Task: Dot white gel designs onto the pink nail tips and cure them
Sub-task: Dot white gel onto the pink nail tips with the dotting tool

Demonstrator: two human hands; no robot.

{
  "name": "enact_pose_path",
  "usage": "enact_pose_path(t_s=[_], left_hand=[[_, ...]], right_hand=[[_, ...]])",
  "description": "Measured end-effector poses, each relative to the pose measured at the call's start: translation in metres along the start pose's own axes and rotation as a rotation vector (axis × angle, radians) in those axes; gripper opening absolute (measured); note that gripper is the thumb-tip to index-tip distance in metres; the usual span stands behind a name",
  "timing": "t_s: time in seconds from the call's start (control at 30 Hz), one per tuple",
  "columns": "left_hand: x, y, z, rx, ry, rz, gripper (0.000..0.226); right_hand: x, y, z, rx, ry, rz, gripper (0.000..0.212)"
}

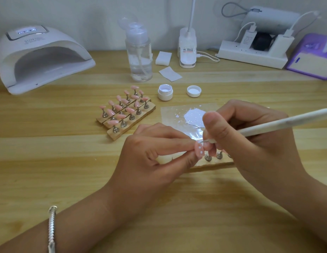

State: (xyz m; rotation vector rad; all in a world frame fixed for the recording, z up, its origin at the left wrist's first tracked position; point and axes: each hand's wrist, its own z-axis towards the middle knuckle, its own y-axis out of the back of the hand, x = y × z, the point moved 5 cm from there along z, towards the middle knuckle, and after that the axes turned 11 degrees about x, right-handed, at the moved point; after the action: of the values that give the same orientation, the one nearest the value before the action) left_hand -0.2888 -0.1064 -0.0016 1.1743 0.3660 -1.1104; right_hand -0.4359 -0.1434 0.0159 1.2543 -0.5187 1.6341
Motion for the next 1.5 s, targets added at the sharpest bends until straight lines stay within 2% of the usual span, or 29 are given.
enact_pose_path(t_s=[0.7,0.93,1.13,1.3,1.43,1.5], left_hand=[[0.002,0.000,-0.001,-0.006,-0.004,0.003,0.008],[0.004,-0.001,-0.002,-0.024,0.000,0.008,0.006],[0.006,0.000,-0.003,-0.035,-0.008,0.007,0.006],[0.006,0.001,-0.003,-0.057,-0.007,-0.030,0.013],[0.006,0.002,-0.003,-0.056,-0.003,-0.040,0.012],[0.006,0.002,-0.003,-0.062,-0.006,-0.039,0.012]], right_hand=[[0.000,0.001,0.002,0.011,0.011,0.063,0.030],[0.003,0.016,0.010,-0.089,0.017,0.213,0.032],[-0.001,0.038,0.017,-0.170,0.011,0.234,0.031],[-0.011,0.071,0.021,-0.275,-0.015,0.073,0.022],[-0.024,0.097,0.021,-0.256,-0.118,-0.290,0.038],[-0.033,0.110,0.020,-0.197,-0.191,-0.506,0.038]])
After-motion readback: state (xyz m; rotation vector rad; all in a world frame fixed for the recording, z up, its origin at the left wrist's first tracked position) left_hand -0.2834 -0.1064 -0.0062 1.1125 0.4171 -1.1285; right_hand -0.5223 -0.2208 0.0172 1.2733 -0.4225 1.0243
